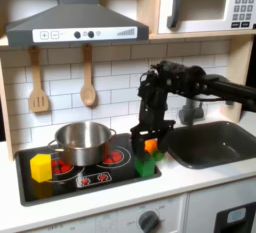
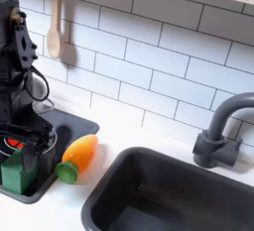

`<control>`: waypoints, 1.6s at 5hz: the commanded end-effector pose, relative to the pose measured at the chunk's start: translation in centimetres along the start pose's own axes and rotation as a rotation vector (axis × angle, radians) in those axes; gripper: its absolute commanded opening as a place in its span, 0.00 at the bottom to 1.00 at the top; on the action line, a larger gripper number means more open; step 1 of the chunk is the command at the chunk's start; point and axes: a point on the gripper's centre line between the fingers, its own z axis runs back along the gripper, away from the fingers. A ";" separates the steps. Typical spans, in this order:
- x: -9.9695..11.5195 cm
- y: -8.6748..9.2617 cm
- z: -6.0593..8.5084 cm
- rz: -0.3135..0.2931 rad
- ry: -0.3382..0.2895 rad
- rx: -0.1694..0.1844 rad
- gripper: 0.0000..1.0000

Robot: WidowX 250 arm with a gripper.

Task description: Reach green block

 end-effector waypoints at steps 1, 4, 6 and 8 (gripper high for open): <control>0.0 0.1 -1.2 -0.018 0.024 0.002 1.00; 0.8 -0.3 -3.2 -0.089 0.041 0.016 1.00; 0.8 -0.1 -4.8 -0.079 0.082 0.008 1.00; 1.3 -0.4 -5.6 -0.092 0.097 0.001 1.00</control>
